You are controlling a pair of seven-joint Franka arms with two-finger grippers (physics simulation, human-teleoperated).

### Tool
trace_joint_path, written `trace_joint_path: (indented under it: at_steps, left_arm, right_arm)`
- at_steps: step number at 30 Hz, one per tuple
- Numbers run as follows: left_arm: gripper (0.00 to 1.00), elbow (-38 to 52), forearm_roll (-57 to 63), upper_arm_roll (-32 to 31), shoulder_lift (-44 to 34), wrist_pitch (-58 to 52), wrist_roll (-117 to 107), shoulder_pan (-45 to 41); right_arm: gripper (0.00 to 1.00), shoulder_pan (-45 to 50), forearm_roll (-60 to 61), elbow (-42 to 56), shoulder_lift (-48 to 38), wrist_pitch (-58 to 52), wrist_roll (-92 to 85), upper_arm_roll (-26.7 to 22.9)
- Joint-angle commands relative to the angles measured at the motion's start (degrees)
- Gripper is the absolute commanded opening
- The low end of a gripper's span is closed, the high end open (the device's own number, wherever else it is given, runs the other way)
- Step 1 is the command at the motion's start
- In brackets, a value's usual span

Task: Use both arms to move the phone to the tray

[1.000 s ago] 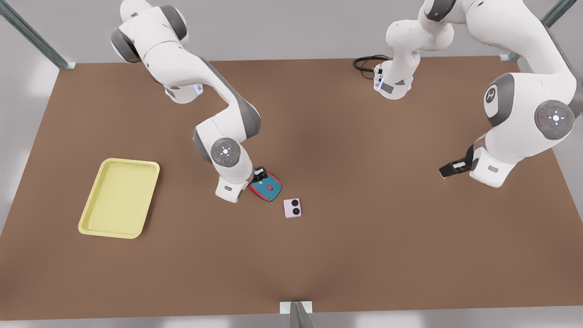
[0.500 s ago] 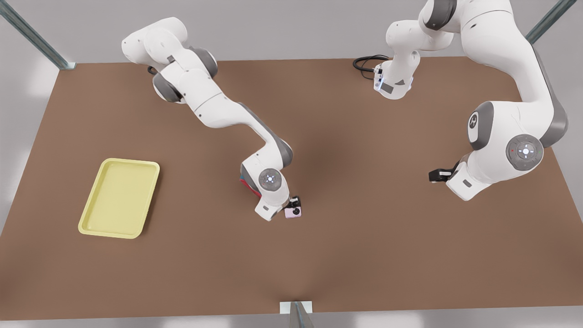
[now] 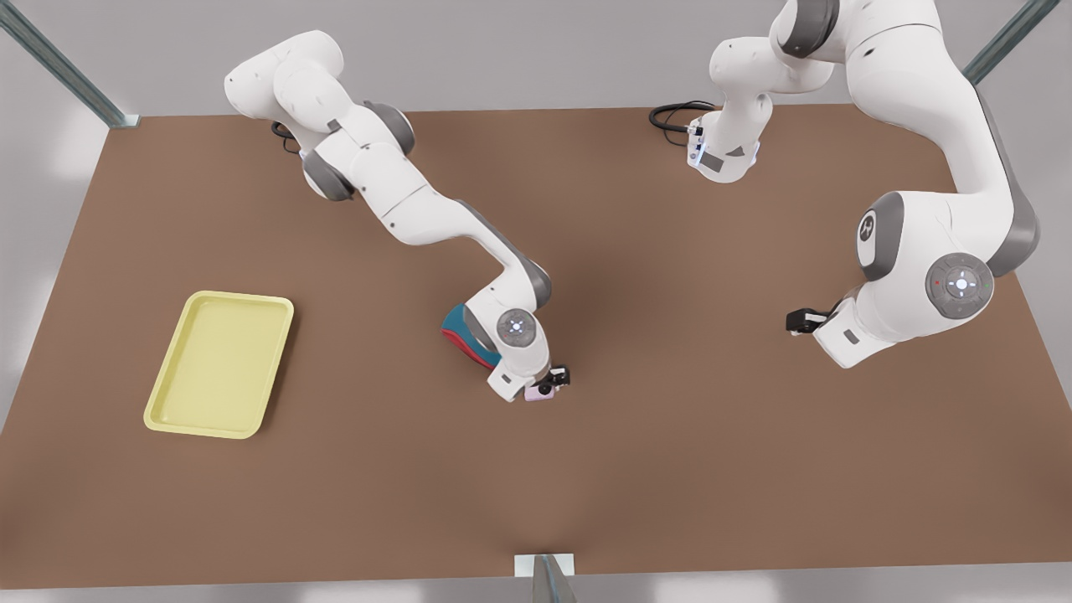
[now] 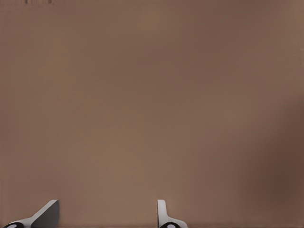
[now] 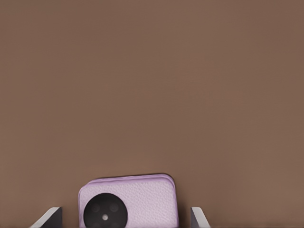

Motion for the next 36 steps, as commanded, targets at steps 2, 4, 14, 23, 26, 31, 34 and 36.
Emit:
trace_joint_path:
  at_steps: [2,4,14,23,26,31,34,36]
  left_arm:
    - [1.0,0.02,0.05,0.0,-0.07,0.18,5.07,-0.09]
    - [1.0,0.02,0.05,0.0,0.11,0.18,4.89,-0.17]
    - [1.0,0.1,0.05,0.0,0.2,0.53,4.89,-0.17]
    - [1.0,0.1,-0.04,0.0,0.46,0.53,4.89,-0.17]
    - [1.0,0.1,-0.04,0.0,0.46,0.53,4.89,-0.17]
    - [1.0,0.1,-0.04,0.0,0.37,0.53,4.89,-0.17]
    - [1.0,0.1,-0.04,0.0,0.46,0.53,4.89,-0.17]
    - [1.0,0.19,-0.04,0.0,0.29,0.53,4.89,-0.17]
  right_arm:
    - [1.0,0.1,-0.04,0.06,0.05,0.63,5.33,-0.36]
    - [1.0,0.19,-0.04,-0.03,0.05,0.72,5.24,-0.37]
    - [1.0,0.63,-0.04,-0.65,0.49,1.43,3.57,-0.28]
    - [0.8,0.63,-0.04,-0.82,0.49,1.43,2.78,-0.28]
    - [0.77,0.63,-0.04,-1.17,0.31,1.34,2.86,-0.28]
    - [0.76,0.63,0.05,-2.49,-1.62,0.55,2.86,-0.28]
    - [0.76,0.54,0.05,-2.84,-2.24,0.55,2.69,-0.28]
    - [0.76,-1.04,0.14,-6.36,-6.72,-0.94,0.32,-0.54]
